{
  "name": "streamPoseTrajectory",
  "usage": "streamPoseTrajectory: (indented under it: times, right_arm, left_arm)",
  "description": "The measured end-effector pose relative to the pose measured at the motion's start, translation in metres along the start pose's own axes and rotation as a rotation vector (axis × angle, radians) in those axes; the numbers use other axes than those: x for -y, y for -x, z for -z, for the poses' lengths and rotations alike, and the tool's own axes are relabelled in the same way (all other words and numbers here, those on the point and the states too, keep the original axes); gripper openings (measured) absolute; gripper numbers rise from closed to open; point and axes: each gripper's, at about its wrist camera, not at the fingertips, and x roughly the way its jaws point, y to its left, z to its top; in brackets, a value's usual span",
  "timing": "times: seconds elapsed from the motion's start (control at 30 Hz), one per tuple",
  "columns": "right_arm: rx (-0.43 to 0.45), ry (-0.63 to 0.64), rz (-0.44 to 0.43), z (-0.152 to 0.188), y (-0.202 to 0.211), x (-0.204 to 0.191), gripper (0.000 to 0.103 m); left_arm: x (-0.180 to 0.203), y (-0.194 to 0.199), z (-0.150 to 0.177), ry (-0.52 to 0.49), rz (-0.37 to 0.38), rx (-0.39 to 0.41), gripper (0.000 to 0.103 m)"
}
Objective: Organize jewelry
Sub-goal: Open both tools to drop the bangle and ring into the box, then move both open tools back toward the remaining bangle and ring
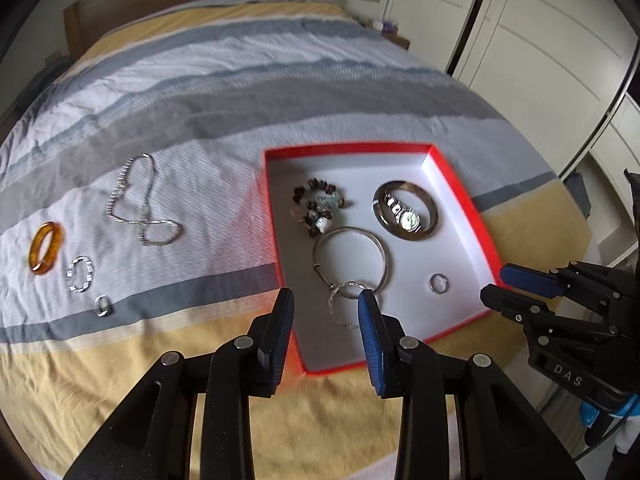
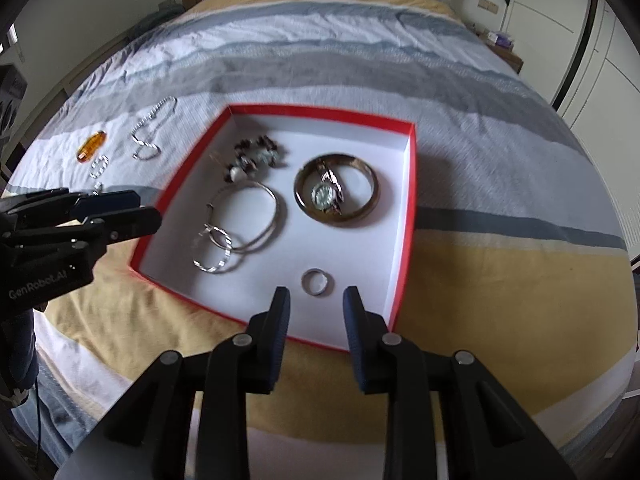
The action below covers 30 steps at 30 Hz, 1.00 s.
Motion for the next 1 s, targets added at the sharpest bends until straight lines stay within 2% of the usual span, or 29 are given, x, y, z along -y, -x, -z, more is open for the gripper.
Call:
streamPoseTrajectory:
  times: [0.2, 0.27, 0.33, 0.7, 1.0]
  right_arm:
    - [0.06, 0.007, -0.016, -0.002, 0.034, -0.022, 0.026]
    - [0.079, 0.017, -0.02, -0.003, 0.044, -0.032, 0.026]
    - [0.097, 0.025, -0.028, -0.003, 0.055, -0.043, 0.026]
    - [0.172, 0.076, -0.041, 0.004, 0.104, -0.103, 0.026]
    - [0.205, 0.132, -0.055, 0.006, 0.129, -0.15, 0.026]
  left_arm:
    - [-0.012, 0.047, 0.018, -0.016, -0.043, 0.049, 0.033]
    - [-0.021, 0.061, 0.023, -0.012, -0.06, 0.059, 0.037]
    - [-0.034, 0.079, 0.03, 0.004, -0.085, 0.075, 0.04]
    - [-0.11, 0.164, 0.081, 0.106, -0.179, 0.179, 0.043]
    - [-0.168, 0.211, 0.117, 0.18, -0.241, 0.221, 0.043]
